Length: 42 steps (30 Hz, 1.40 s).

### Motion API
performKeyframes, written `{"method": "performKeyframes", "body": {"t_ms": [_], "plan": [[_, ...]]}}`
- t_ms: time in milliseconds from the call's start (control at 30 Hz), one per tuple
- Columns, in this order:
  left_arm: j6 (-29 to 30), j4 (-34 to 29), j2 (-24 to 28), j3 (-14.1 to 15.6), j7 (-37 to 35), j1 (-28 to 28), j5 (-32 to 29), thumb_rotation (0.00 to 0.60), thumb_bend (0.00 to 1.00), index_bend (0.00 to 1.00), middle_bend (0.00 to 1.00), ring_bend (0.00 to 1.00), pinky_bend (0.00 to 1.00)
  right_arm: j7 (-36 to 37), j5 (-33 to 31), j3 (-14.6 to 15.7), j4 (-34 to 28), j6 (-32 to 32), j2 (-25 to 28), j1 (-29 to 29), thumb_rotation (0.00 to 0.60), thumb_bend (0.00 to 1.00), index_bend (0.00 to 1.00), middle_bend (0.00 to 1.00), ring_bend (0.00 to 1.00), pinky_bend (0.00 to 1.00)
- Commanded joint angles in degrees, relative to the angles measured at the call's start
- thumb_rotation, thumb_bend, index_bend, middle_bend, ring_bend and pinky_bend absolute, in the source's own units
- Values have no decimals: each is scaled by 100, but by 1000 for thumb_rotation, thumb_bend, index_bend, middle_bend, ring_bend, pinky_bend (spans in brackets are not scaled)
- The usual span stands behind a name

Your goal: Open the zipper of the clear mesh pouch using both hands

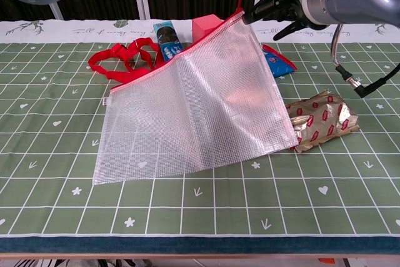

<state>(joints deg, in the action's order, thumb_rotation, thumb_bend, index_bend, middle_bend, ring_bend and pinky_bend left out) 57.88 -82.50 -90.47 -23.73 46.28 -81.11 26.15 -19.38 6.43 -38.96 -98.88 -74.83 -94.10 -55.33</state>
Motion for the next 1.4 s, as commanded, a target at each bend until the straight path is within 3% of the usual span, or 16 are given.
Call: {"method": "performKeyframes", "body": {"t_ms": [33,533,1133,1400], "plan": [[8,-21,13,-7,-10,-7,-6,600,442,650,192,0,20,-8,-25,-9,19,-9,-15,-4,600,444,541,124,0,200],[36,-123,69,9,-22,-50,-66,600,443,651,193,0,20,-55,-57,-97,119,3,-89,-75,600,447,569,135,4,199],[77,-219,134,42,-68,-63,-80,600,442,651,192,0,20,-107,-118,-213,48,-76,-72,-84,600,523,614,151,9,200],[129,-317,173,103,-100,-12,-115,600,442,654,192,0,20,-5,-279,-423,-235,-75,7,-26,600,554,631,164,9,200]]}}
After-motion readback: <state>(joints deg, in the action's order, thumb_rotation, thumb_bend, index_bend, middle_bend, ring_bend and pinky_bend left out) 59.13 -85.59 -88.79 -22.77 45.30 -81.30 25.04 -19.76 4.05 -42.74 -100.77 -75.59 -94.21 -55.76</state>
